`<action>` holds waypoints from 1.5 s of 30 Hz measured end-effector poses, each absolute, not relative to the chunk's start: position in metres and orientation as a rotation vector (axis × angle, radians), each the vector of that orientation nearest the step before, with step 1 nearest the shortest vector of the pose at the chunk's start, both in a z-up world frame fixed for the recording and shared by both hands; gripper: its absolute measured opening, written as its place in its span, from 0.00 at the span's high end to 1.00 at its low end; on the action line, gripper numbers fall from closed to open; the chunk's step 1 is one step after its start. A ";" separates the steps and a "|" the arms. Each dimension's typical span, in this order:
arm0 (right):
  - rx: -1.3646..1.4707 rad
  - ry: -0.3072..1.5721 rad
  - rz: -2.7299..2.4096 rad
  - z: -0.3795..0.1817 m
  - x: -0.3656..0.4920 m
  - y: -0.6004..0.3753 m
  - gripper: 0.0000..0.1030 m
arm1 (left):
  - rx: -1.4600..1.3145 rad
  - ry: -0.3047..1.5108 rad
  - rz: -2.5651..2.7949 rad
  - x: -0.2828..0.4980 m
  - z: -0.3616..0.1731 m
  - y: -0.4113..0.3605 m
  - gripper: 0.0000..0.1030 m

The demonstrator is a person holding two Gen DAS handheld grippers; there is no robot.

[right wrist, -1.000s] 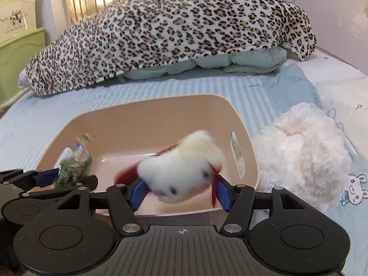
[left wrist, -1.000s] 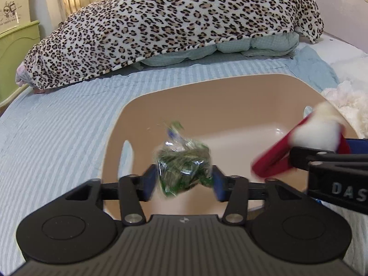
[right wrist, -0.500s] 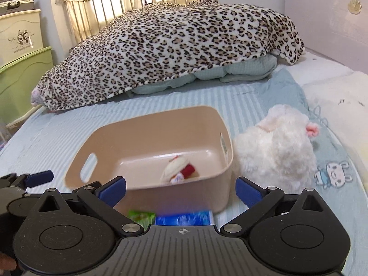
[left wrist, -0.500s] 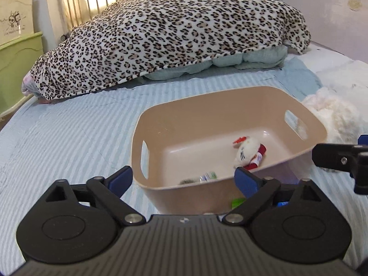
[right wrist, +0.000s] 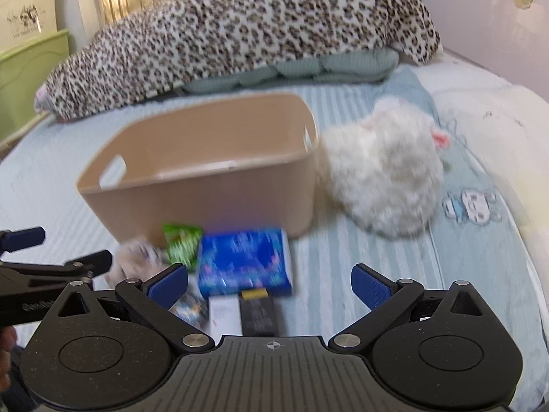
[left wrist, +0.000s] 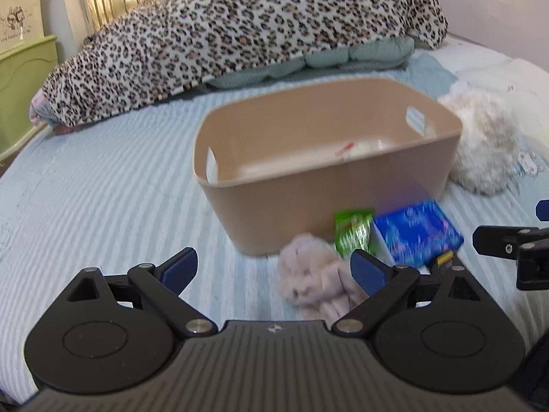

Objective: Organize objects
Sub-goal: 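Grasp the beige cloth with the left tool while the right tool grasps the dark box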

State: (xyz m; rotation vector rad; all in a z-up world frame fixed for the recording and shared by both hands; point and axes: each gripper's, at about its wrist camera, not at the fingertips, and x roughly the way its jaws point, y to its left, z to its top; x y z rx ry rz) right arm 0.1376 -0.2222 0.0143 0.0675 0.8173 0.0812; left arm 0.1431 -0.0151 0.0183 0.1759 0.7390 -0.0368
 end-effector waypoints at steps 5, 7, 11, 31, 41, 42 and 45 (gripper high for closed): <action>0.056 0.884 0.066 -0.009 0.134 -0.224 0.00 | 0.172 0.775 -0.052 0.137 -0.003 -0.016 0.07; 0.051 0.912 0.064 -0.019 0.133 -0.224 0.00 | 0.164 0.788 -0.066 0.136 -0.011 -0.016 0.07; 0.056 0.951 0.069 -0.037 0.135 -0.224 0.01 | 0.157 0.808 -0.079 0.141 -0.025 -0.017 0.07; 0.146 0.919 0.131 -0.063 0.149 -0.225 0.57 | 0.047 0.861 -0.178 0.165 -0.059 -0.018 0.63; 0.225 0.924 0.148 -0.060 0.143 -0.231 0.70 | 0.051 0.884 -0.193 0.156 -0.054 -0.015 0.79; 0.225 0.921 0.145 -0.059 0.142 -0.232 0.70 | 0.049 0.884 -0.191 0.154 -0.053 -0.014 0.79; 0.222 0.919 0.145 -0.054 0.138 -0.232 0.71 | 0.037 0.889 -0.192 0.150 -0.049 -0.012 0.80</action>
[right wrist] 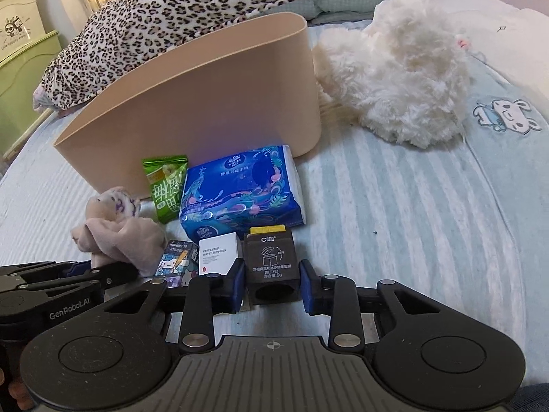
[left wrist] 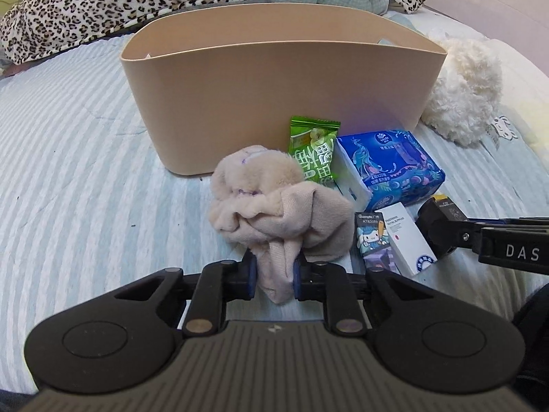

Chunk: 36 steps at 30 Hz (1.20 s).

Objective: Organize objects
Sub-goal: 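Grasp the beige cloth with the left tool while the right tool grasps the dark box, then release the cloth into the basket with the left tool while the right tool releases the dark box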

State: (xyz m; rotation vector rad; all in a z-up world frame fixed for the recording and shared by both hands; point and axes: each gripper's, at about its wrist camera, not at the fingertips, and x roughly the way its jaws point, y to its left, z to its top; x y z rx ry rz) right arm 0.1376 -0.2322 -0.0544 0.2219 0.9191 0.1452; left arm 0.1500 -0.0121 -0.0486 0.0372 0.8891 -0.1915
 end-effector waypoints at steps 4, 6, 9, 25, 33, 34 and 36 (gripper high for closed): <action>0.222 0.906 0.154 -0.047 0.131 -0.232 0.71 | 0.036 0.876 -0.185 0.141 -0.040 -0.009 0.80; 0.220 0.894 0.159 -0.041 0.126 -0.233 0.71 | 0.040 0.867 -0.176 0.136 -0.034 -0.008 0.80; 0.217 0.873 0.161 -0.033 0.121 -0.234 0.71 | 0.026 0.848 -0.170 0.130 -0.024 -0.003 0.80; 0.183 0.679 0.181 0.041 0.109 -0.240 0.71 | -0.016 0.705 -0.143 0.117 0.038 0.013 0.80; 0.177 0.587 0.191 0.072 0.130 -0.238 0.71 | -0.015 0.622 -0.127 0.136 0.071 0.014 0.80; 0.181 0.578 0.192 0.074 0.133 -0.237 0.71 | -0.018 0.613 -0.124 0.140 0.074 0.014 0.80; 0.202 0.567 0.194 0.074 0.141 -0.238 0.71 | -0.022 0.601 -0.118 0.148 0.080 0.014 0.80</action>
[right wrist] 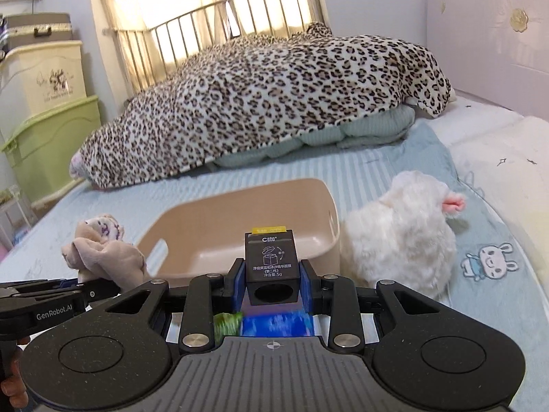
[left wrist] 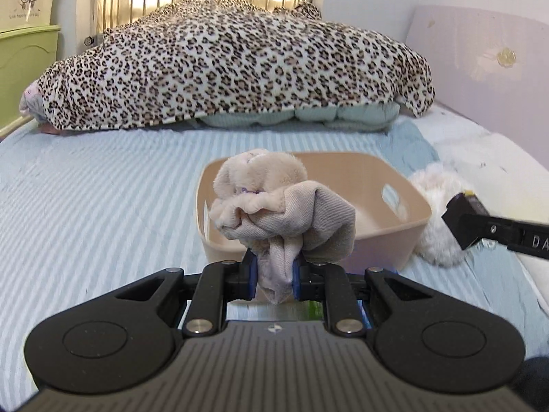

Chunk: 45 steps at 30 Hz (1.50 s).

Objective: Organize objects
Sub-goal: 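Release the cloth into the basket with the left tool while the right tool releases the dark box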

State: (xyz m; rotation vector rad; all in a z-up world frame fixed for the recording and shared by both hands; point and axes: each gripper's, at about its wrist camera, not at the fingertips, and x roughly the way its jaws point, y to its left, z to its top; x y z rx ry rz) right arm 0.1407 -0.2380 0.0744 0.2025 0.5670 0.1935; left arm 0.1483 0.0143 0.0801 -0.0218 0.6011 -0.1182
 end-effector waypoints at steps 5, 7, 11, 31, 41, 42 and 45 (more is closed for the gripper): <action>0.184 0.546 0.185 0.076 0.165 -0.230 0.71 | -0.015 0.578 -0.093 0.175 0.089 0.010 0.80; 0.178 0.541 0.181 0.075 0.175 -0.227 0.71 | -0.021 0.583 -0.078 0.188 0.088 0.009 0.80; 0.147 0.554 0.182 0.069 0.200 -0.217 0.71 | -0.010 0.591 -0.057 0.213 0.083 0.001 0.80; 0.031 0.705 0.145 0.008 0.269 -0.180 0.72 | 0.092 0.782 -0.035 0.273 0.011 -0.021 0.79; 0.012 0.627 0.142 0.032 0.242 -0.185 0.43 | 0.071 0.721 -0.011 0.253 0.040 -0.023 0.25; 0.003 0.617 0.139 0.036 0.238 -0.186 0.40 | 0.070 0.718 -0.013 0.250 0.044 -0.024 0.25; 0.022 0.599 0.134 0.048 0.223 -0.194 0.29 | 0.067 0.703 -0.005 0.240 0.055 -0.023 0.22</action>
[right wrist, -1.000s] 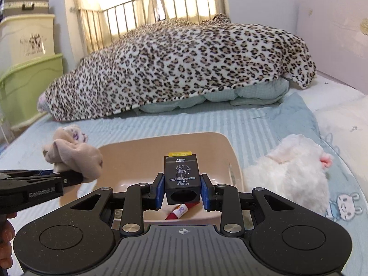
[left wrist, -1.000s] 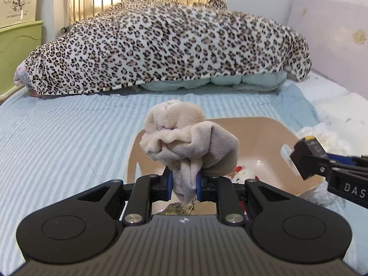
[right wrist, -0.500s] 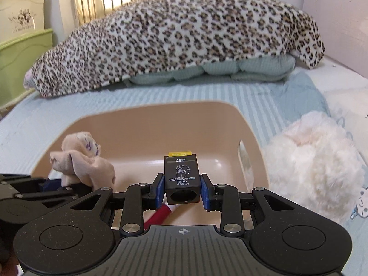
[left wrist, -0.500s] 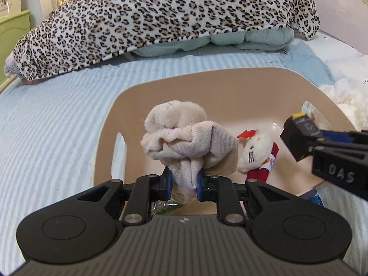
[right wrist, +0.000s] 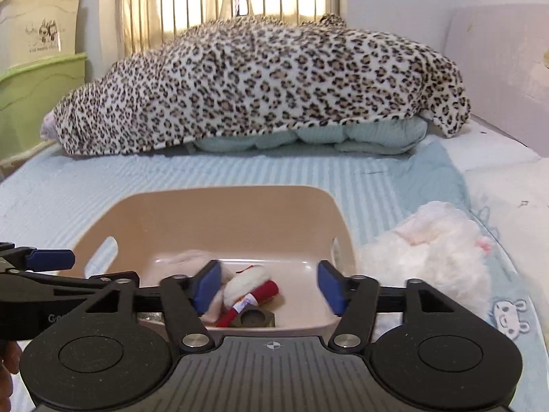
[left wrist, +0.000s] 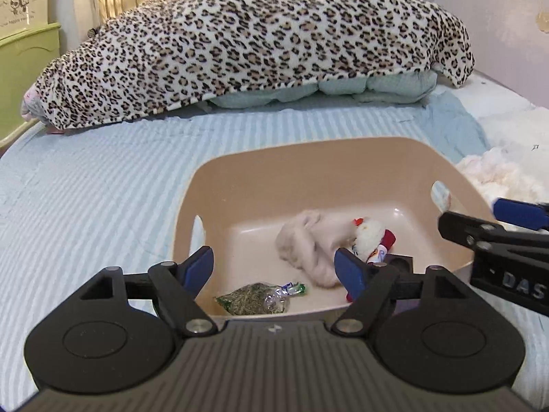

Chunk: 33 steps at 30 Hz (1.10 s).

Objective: Organize objects
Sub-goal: 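Release the cloth into the basket with the left tool while the right tool releases the dark box, then reach both tools toward the small printed box and white box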

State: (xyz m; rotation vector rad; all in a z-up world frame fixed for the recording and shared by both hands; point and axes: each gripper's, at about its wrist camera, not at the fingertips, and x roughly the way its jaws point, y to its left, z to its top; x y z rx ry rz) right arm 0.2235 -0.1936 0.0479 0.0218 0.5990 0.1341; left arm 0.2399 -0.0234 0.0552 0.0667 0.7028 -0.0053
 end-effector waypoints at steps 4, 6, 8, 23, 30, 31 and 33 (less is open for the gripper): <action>0.071 0.603 0.127 0.055 0.204 -0.206 0.27 | 0.063 0.688 -0.004 0.222 0.065 -0.023 0.16; 0.076 0.607 0.121 0.056 0.192 -0.211 0.24 | 0.065 0.686 -0.006 0.213 0.068 -0.023 0.16; 0.074 0.616 0.118 0.054 0.181 -0.214 0.23 | 0.066 0.687 -0.006 0.204 0.070 -0.023 0.15; 0.076 0.740 0.085 0.022 0.124 -0.234 0.21 | 0.125 0.743 -0.045 0.145 0.042 -0.034 0.15; 0.070 0.813 0.076 -0.001 0.117 -0.237 0.21 | 0.127 0.794 -0.065 0.133 0.017 -0.042 0.15; 0.070 0.821 0.075 -0.005 0.117 -0.237 0.21 | 0.126 0.803 -0.067 0.132 0.013 -0.043 0.15; 0.063 0.838 0.075 -0.012 0.117 -0.236 0.21 | 0.125 0.823 -0.072 0.131 0.005 -0.045 0.15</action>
